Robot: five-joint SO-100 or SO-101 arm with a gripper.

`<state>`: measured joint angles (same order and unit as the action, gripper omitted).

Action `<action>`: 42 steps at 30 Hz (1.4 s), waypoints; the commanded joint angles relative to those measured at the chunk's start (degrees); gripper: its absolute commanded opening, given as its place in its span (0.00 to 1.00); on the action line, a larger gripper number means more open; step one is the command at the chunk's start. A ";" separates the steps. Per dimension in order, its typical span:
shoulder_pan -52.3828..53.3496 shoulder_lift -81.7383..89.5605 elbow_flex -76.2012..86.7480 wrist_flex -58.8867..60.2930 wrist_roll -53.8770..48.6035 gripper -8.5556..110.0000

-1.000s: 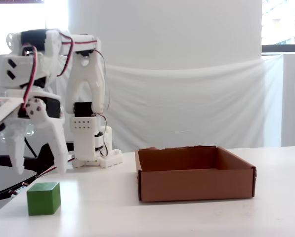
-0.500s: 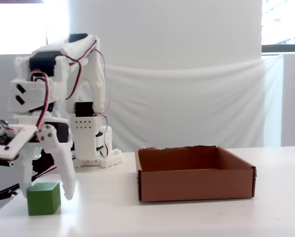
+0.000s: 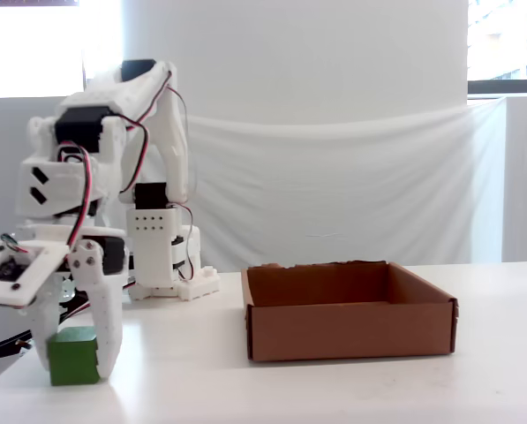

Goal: Grasp a green cube and put it in a box.

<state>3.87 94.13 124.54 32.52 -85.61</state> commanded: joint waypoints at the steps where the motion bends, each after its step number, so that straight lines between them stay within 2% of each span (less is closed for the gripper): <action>1: -0.70 0.18 -0.35 -0.88 -0.88 0.23; 13: -0.88 0.35 -1.41 1.23 -0.70 0.21; 17: -1.58 1.67 -7.56 10.37 -0.62 0.21; 18: -2.46 2.29 -12.13 16.35 0.70 0.21; 25: -5.71 2.81 -22.76 28.83 4.39 0.21; 28: -5.89 3.78 -21.53 27.86 4.48 0.21; 34: -5.19 5.89 -12.22 17.23 4.04 0.27; 42: -2.11 6.06 -13.97 19.42 0.70 0.30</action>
<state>0.79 97.03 113.20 51.06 -82.88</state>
